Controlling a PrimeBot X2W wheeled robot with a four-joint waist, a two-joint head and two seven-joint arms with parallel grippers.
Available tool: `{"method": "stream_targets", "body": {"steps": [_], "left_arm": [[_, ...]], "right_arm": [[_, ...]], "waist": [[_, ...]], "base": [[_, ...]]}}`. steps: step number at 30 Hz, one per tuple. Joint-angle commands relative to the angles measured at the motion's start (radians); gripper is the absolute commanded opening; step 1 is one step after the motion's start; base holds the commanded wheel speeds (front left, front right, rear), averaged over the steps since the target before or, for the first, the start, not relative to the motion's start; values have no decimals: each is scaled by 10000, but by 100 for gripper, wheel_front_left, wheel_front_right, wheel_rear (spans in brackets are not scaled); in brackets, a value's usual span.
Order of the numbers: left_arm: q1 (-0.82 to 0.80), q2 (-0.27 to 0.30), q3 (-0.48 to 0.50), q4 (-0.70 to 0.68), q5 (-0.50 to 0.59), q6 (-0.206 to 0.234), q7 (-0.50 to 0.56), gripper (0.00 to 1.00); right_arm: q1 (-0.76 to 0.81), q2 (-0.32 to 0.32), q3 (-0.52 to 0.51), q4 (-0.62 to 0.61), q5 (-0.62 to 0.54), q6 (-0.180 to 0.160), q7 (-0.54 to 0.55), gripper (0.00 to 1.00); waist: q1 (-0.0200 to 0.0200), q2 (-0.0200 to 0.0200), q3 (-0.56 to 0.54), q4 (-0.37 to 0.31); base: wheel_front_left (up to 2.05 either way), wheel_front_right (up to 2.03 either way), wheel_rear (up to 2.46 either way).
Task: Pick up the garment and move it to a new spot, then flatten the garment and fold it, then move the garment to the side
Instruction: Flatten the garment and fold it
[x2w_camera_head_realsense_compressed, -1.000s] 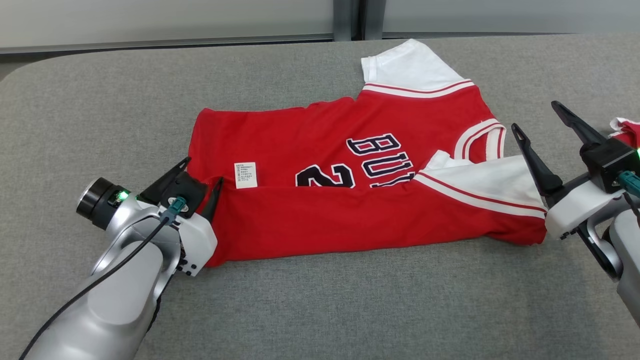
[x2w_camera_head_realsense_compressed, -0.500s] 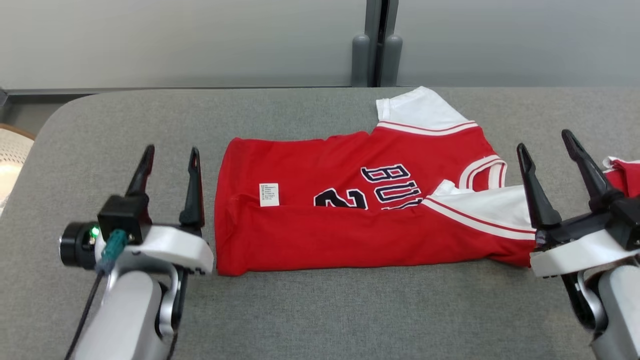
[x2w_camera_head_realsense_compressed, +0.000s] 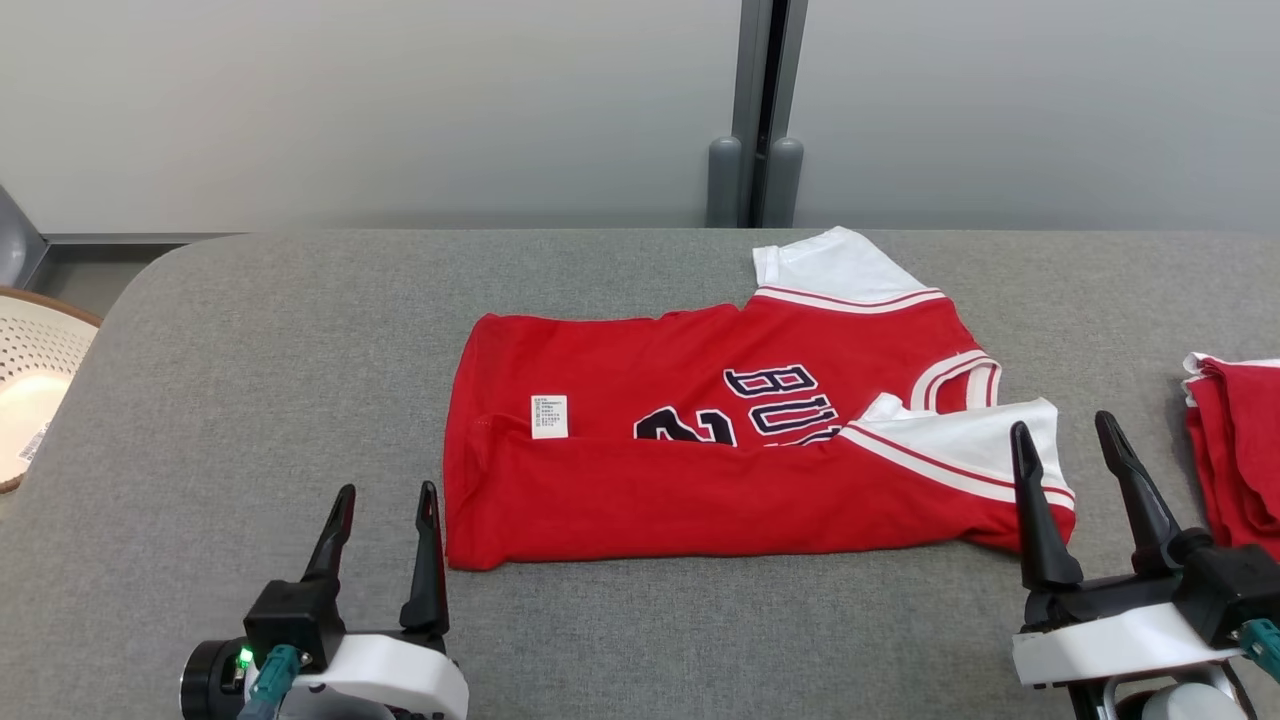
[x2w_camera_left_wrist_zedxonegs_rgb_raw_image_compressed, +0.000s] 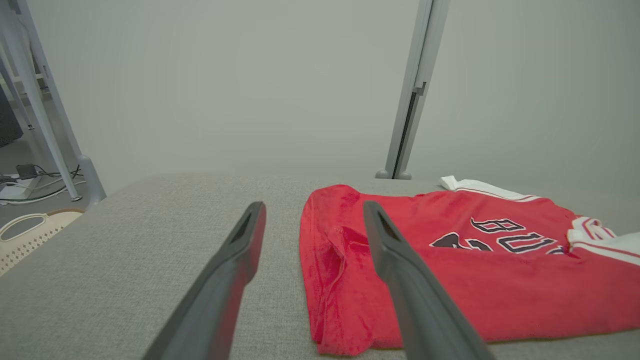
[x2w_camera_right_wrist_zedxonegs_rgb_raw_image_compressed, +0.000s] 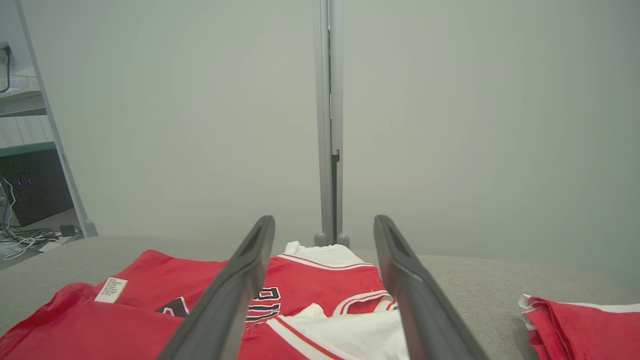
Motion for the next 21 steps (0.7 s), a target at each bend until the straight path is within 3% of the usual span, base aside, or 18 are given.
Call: {"method": "stream_targets", "body": {"steps": [1, 8, 13, 21], "left_arm": [[23, 12, 50, 3, 66, -37, 4, 100], [-203, -94, 160, 712, 506, -331, 3, 100], [-633, -117, 87, 2123, 561, -417, 3, 100], [-1751, -130, 265, 4455, 404, -25, 3, 100]], "right_arm": [[44, -4, -24, -40, -95, -19, -56, 100], [68, 82, 68, -150, -163, -17, -58, 100], [-118, -39, 231, -186, -124, -17, -56, 100], [-300, -125, 409, -264, 1, -17, -58, 100]], "waist": [[0, -1, -3, -19], [0, -1, 65, -202], [0, -1, 252, -512], [0, -1, 639, -1184]], "base": [[0, 0, 0], [0, 0, 0], [0, 0, 0], [0, 0, 0]]}}
